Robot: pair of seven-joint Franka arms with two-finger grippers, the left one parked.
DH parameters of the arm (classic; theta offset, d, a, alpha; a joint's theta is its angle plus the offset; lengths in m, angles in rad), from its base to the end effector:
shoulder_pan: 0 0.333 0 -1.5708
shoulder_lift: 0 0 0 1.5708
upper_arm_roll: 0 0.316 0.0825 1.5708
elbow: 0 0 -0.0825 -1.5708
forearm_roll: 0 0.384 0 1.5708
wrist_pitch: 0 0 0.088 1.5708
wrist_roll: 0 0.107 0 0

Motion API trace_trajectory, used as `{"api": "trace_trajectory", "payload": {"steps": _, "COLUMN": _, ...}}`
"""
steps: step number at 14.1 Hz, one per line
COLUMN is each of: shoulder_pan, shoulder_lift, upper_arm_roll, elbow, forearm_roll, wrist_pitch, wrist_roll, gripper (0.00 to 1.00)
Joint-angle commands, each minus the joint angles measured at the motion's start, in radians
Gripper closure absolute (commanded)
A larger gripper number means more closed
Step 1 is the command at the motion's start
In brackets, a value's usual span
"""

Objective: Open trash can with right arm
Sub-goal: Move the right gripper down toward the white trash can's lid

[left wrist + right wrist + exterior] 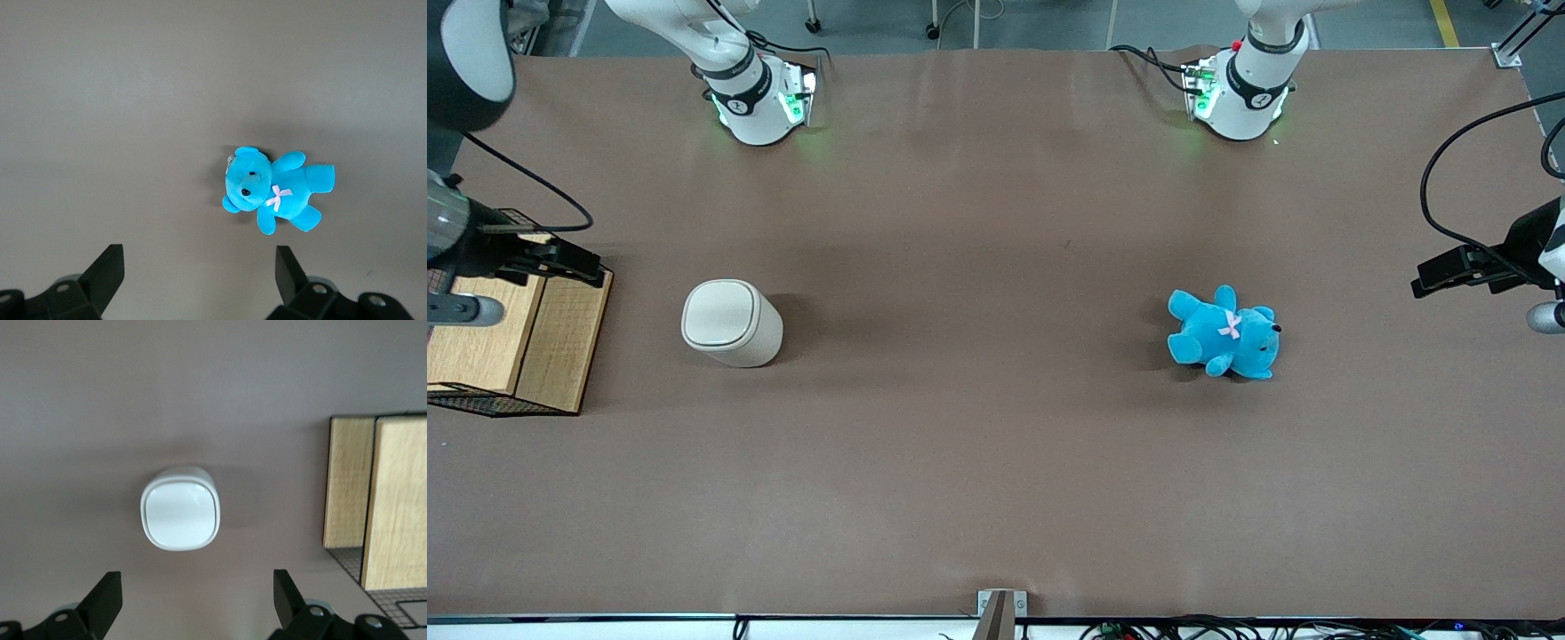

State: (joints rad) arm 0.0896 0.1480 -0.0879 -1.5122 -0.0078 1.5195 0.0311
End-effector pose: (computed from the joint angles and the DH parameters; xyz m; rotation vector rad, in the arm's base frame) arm 0.5900 0.0037 0.5633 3.1106 -0.0454 -0.2178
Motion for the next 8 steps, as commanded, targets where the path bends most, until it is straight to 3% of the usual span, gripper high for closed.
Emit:
{"api": "trace_trajectory", "payload": {"steps": 1, "shoulder_pan": -0.01, "shoulder_lift": -0.011, "upper_arm_roll": 0.01, "elbow": -0.116, "forearm_roll": 0.002, "wrist_pitch": 0.01, "wrist_roll": 0.009, "gripper": 0.05}}
{"api": "trace_trajectory", "payload": {"steps": 2, "shoulder_pan": -0.005, "shoulder_lift": -0.011, "upper_arm_roll": 0.01, "elbow": -0.155, "forearm_roll": 0.003, "wrist_pitch": 0.016, "wrist_roll": 0.01, "gripper": 0.16}}
{"api": "trace_trajectory", "payload": {"steps": 6, "shoulder_pan": -0.001, "shoulder_lift": 0.022, "upper_arm_roll": 0.011, "elbow": -0.206, "forearm_roll": 0.083, "wrist_pitch": 0.031, "wrist_roll": 0.006, "gripper": 0.85}}
{"api": "trace_trajectory", "payload": {"steps": 7, "shoulder_pan": 0.001, "shoulder_lift": 0.036, "upper_arm_roll": 0.013, "elbow": -0.206, "forearm_roll": 0.083, "wrist_pitch": 0.028, "wrist_roll": 0.006, "gripper": 0.96}}
{"api": "trace_trajectory", "payload": {"steps": 8, "shoulder_pan": 0.004, "shoulder_lift": 0.053, "upper_arm_roll": 0.014, "elbow": -0.206, "forearm_roll": 0.083, "wrist_pitch": 0.031, "wrist_roll": 0.006, "gripper": 0.98}}
